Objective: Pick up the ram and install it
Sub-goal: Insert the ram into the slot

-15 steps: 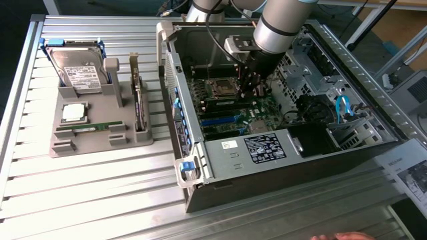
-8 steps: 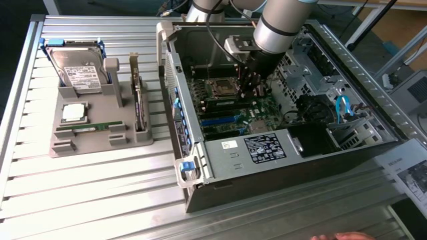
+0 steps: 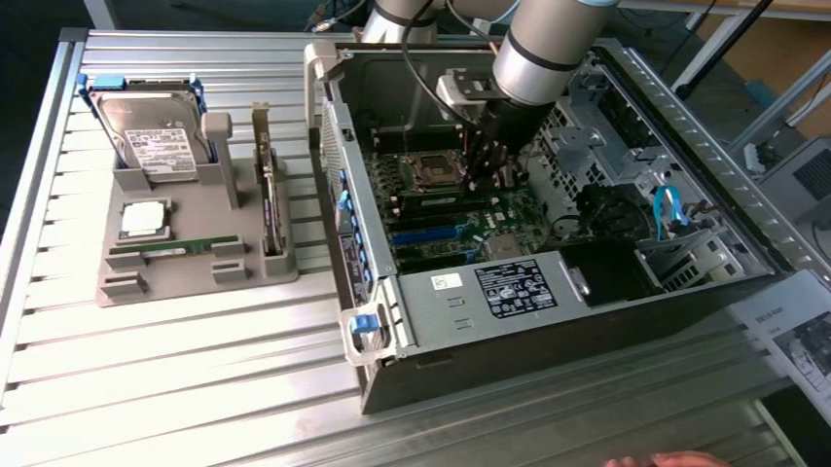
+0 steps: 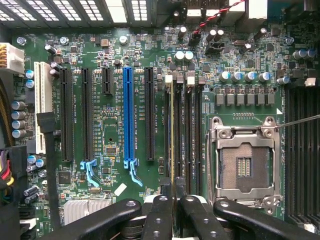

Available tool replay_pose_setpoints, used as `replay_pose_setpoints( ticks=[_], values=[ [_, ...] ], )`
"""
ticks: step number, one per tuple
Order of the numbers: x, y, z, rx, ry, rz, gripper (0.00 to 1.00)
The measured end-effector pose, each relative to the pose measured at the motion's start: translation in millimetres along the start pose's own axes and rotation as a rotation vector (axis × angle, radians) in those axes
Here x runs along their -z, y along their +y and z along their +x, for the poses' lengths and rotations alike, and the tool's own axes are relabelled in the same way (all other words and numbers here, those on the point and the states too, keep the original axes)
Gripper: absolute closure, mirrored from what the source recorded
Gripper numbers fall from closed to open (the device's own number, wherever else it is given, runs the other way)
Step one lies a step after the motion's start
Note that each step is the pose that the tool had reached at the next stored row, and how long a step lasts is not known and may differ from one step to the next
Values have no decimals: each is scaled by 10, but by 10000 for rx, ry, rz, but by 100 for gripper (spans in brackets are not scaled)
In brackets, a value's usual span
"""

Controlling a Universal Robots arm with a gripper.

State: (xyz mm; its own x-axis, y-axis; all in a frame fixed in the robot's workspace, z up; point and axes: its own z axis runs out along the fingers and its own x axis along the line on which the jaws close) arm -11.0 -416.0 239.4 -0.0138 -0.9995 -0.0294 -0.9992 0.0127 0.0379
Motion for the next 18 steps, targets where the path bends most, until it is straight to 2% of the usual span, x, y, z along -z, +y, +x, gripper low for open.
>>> replay_pose_setpoints(
  ticks=[18],
  values=[
    [-24,-1,1,19,0,1,88]
  ],
)
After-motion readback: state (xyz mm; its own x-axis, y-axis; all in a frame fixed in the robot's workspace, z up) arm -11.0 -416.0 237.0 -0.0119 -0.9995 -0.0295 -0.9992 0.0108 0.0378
